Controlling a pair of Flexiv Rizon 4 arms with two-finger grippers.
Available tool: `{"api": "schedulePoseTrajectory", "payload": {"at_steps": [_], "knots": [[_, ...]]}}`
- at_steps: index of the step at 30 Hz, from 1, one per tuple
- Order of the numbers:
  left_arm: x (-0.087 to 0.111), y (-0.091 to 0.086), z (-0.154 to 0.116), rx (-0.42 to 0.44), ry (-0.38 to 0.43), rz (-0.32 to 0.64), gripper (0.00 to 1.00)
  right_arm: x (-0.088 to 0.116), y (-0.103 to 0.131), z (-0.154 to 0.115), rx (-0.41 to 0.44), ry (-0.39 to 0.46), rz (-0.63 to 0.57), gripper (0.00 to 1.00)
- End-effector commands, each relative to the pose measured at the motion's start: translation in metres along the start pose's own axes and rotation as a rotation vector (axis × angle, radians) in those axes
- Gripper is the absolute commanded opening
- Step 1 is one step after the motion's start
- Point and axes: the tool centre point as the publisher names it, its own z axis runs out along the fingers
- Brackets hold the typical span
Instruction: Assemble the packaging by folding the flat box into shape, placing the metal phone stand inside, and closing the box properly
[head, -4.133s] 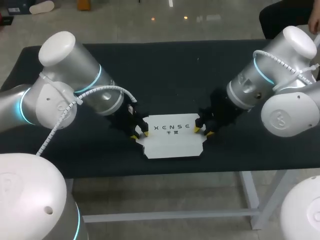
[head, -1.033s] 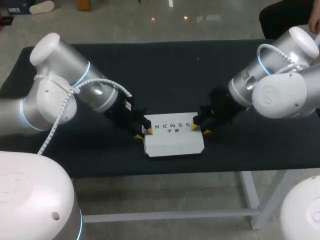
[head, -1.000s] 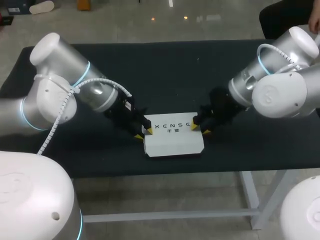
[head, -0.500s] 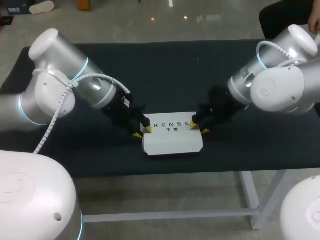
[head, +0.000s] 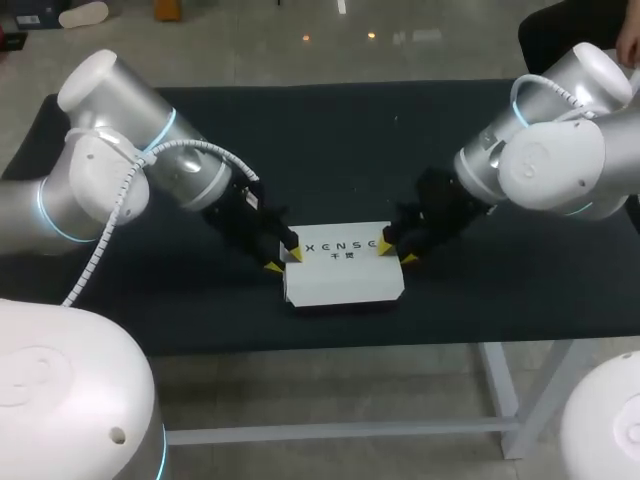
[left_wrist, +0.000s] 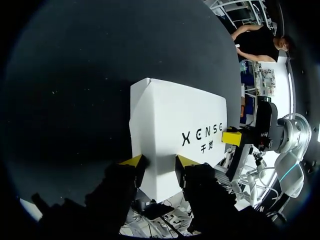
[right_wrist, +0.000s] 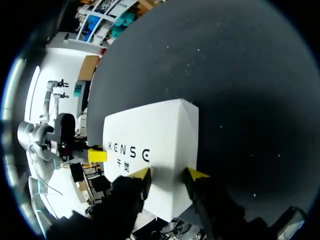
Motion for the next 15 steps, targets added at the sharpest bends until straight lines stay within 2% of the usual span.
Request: {"api": "schedulePoseTrajectory", "payload": {"at_steps": [1, 15], "knots": [[0.0079, -0.0022, 0.0024, -0.005, -0.004, -0.003, 0.44, 0.0071, 0.0024, 0.0022, 0.015, 0.004, -0.001, 0.47], [0.0068, -0.0015, -0.0011, -0.005, -0.007, -0.011, 0.44, 0.008, 0.0037, 0.0013, 0.024, 0.006, -0.002, 0.48]]}}
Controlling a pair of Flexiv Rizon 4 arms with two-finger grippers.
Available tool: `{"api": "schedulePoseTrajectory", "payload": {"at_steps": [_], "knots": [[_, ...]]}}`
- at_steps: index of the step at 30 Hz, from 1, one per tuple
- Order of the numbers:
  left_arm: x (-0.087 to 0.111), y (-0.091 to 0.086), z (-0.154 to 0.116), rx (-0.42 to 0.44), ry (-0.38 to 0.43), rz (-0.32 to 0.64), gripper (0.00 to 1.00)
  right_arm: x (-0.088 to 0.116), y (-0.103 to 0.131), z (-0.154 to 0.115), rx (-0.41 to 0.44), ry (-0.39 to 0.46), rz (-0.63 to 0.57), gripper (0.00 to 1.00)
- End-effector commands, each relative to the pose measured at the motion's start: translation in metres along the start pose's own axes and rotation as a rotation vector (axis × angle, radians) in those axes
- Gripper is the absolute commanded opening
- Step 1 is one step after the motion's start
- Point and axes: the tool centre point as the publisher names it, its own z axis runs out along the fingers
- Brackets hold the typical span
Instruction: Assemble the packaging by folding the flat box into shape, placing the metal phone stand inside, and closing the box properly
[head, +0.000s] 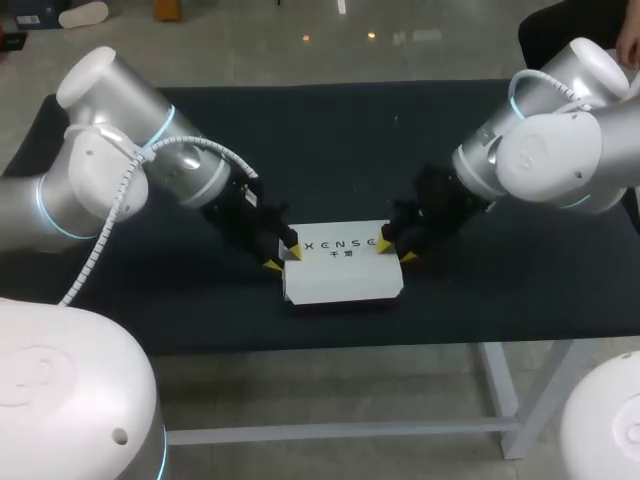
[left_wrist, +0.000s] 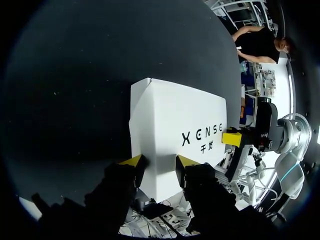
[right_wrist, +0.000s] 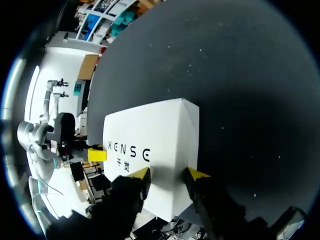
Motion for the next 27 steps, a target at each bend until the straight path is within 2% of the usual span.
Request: {"api": "schedulePoseTrajectory", "payload": {"at_steps": [1, 20, 27], "knots": [[0.0067, -0.0002, 0.0017, -0.003, -0.006, -0.002, 0.44, 0.0062, 0.0022, 0.0025, 0.011, 0.007, -0.002, 0.48], [0.0056, -0.001, 0.0028, -0.031, -0.019, -0.02, 0.41, 0.0088, 0.0025, 0.0039, 0.024, 0.006, -0.002, 0.48], [0.0032, -0.0013, 0.0015, -0.032, -0.028, -0.03, 0.4, 0.0039, 0.0022, 0.0023, 0.024, 0.008, 0.005, 0.47]]}}
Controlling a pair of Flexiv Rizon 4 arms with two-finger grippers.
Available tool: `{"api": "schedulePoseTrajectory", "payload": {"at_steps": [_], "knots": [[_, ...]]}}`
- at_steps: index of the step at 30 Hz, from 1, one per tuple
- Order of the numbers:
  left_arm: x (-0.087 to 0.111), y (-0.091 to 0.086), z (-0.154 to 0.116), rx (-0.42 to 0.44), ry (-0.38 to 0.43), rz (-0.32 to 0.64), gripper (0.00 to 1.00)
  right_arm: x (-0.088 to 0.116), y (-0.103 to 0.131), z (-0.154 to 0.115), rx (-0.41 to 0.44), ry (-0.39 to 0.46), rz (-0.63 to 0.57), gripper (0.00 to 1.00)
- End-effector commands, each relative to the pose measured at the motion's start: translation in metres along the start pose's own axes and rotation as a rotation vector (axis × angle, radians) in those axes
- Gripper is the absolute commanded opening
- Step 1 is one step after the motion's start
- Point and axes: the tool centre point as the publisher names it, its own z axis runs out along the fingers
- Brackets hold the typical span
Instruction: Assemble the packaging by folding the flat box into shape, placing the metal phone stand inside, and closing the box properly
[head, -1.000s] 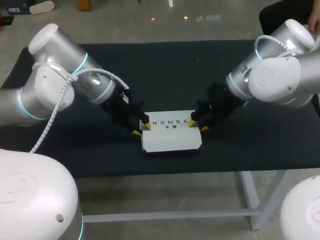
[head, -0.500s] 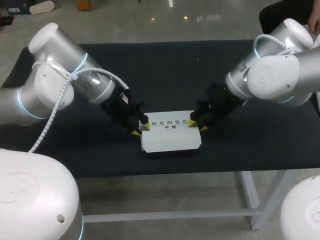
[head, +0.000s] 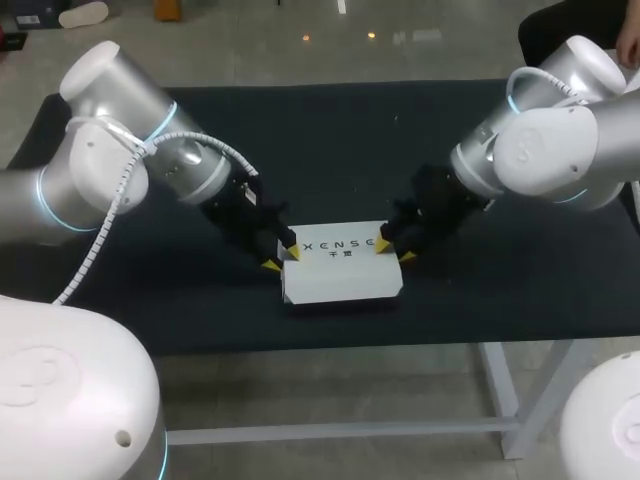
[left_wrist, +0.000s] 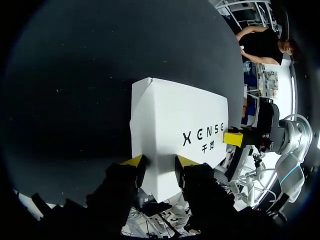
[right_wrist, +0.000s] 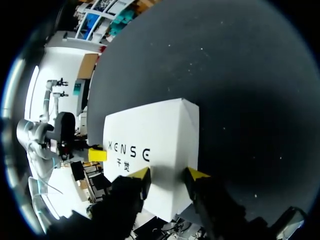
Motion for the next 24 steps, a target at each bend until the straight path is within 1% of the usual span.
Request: {"api": "schedulePoseTrajectory", "payload": {"at_steps": [1, 10, 17, 24], "knots": [[0.0058, -0.0019, 0.0029, -0.005, -0.01, -0.003, 0.4, 0.0031, 0.0014, 0.0012, 0.008, 0.008, -0.001, 0.47], [0.0069, -0.0016, 0.0032, -0.008, -0.022, -0.006, 0.41, 0.0045, 0.0006, 0.0004, 0.011, 0.009, -0.004, 0.48], [0.0083, -0.0003, -0.0016, -0.008, -0.029, -0.018, 0.43, 0.0073, 0.0011, -0.0023, 0.02, 0.009, -0.005, 0.49], [0.0077, -0.0012, -0.0061, -0.015, -0.029, -0.032, 0.41, 0.0098, 0.0025, -0.0043, 0.039, 0.007, -0.002, 0.49]]}}
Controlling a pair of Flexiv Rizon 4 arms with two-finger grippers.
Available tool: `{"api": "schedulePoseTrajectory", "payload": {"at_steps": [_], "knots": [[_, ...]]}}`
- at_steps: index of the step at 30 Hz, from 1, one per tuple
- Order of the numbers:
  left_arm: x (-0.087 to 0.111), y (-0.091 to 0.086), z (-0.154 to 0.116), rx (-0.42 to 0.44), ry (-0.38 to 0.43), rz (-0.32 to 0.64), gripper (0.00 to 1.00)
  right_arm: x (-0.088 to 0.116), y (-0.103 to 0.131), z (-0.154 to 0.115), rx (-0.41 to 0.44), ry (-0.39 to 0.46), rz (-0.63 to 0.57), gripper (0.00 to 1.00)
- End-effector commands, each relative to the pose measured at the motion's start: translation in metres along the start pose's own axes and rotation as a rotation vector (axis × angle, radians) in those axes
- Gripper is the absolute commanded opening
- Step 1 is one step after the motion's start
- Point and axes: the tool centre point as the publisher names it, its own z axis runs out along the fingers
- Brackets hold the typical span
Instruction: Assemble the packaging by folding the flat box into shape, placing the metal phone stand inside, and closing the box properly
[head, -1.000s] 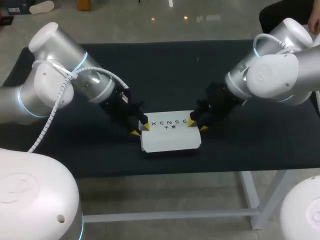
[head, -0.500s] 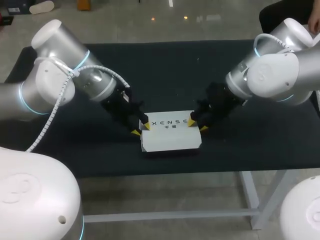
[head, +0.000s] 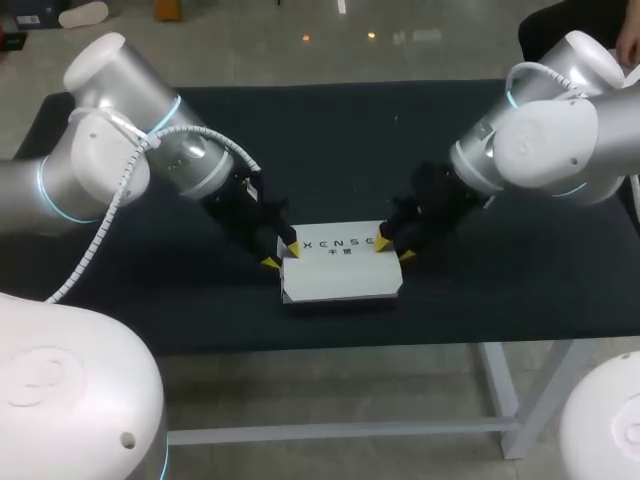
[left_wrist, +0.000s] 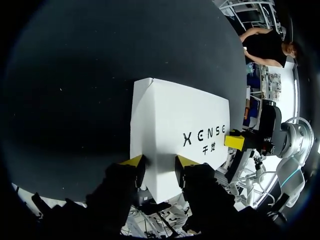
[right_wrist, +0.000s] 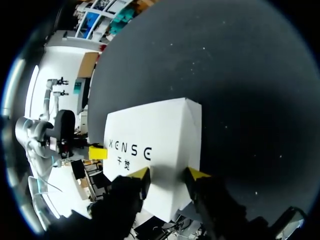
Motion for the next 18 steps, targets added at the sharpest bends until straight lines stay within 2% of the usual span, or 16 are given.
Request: {"api": "schedulePoseTrajectory", "payload": {"at_steps": [1, 18], "knots": [[0.0044, -0.0013, -0.0018, -0.007, -0.007, -0.005, 0.41, 0.0055, 0.0042, -0.0009, 0.022, 0.004, 0.0, 0.49], [0.0042, -0.0052, -0.0064, -0.051, -0.011, -0.029, 0.43, 0.0084, 0.0088, -0.004, 0.079, 0.012, 0.018, 0.49]]}}
